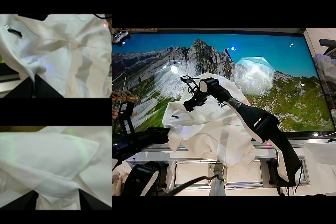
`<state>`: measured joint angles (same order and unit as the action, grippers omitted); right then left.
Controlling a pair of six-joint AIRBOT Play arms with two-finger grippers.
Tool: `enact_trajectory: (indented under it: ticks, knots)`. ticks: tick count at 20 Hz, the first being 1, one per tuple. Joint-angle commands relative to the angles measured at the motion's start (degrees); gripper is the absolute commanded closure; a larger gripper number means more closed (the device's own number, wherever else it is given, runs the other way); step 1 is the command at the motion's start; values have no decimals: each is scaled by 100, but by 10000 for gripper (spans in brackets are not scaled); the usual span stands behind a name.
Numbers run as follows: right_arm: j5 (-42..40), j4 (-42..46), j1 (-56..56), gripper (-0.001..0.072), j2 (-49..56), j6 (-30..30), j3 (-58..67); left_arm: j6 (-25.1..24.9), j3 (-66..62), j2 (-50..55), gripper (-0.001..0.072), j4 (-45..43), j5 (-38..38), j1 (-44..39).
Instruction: Fold the clothes and pants, and hang the long-sleeved shirts on hangers.
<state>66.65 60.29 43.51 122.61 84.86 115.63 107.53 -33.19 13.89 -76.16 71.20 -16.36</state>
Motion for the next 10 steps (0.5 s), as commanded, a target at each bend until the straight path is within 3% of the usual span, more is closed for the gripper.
enact_trajectory:
  ticks: [1, 3, 4, 5, 8, 10]
  knots:
    - [-28, 127, 37, 261, 7, 214, 7, -2, -4, -107, 688, 175, 4, 4]
    - [-79, 133, 72, 459, 7, 212, 7, 0, -4, -109, 688, 173, 4, 4]
    - [-127, 107, 90, 612, 7, 210, 7, 0, -4, -109, 688, 173, 4, 4]
    - [-179, 79, 94, 686, -4, 212, 7, -2, -7, -109, 688, 168, 4, 4]
    - [-212, 245, -35, 689, -243, 210, 9, -4, -20, -105, 688, 42, -179, 4]
    - [-509, 564, -308, 690, -719, 214, 9, -68, -70, -79, 688, -358, -990, 4]
